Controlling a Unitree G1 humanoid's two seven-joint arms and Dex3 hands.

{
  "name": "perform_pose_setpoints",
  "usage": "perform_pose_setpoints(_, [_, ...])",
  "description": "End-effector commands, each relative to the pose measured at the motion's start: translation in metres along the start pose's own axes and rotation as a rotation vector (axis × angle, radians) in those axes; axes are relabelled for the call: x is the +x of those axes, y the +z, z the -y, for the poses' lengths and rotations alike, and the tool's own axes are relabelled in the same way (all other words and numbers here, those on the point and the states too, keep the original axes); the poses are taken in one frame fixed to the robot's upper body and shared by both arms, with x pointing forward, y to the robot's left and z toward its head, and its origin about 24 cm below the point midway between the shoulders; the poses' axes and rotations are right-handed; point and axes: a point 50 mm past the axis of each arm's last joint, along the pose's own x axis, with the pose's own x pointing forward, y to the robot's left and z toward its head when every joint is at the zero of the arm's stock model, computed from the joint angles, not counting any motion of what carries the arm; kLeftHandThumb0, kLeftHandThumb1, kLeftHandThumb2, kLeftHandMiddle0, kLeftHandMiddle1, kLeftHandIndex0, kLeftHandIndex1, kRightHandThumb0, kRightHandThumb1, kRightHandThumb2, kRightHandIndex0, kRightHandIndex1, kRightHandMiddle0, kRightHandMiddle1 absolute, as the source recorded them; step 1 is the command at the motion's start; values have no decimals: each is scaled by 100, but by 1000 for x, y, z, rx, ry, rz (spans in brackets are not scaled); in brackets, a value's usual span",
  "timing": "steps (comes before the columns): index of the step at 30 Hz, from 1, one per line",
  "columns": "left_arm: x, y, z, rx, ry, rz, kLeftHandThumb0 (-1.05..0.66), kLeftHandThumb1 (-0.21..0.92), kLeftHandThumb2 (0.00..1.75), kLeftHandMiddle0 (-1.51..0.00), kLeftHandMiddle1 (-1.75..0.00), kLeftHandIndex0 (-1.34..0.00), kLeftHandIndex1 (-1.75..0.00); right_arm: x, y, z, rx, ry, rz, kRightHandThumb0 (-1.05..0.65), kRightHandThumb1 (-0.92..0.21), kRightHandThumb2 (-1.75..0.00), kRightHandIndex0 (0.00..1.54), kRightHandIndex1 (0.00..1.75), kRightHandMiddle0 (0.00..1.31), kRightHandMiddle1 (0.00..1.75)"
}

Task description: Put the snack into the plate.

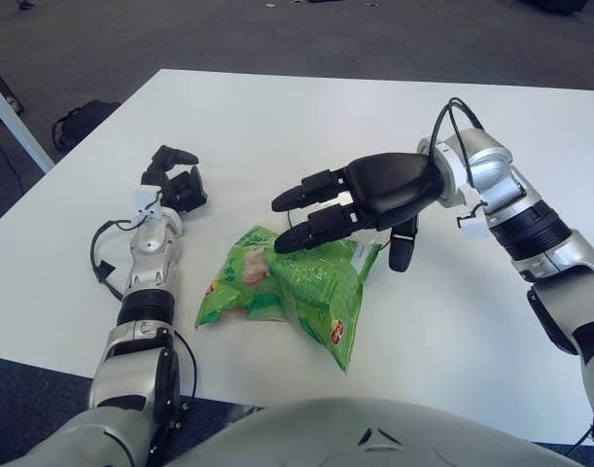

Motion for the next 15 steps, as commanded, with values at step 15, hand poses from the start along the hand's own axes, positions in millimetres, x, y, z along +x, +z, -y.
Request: perform_pose_setpoints(15, [-21,-28,8,0,-12,-116,-42,51,107,-106,-175,-46,-175,-5,-2,4,40,228,-57,-5,-51,-136,11,3,0,8])
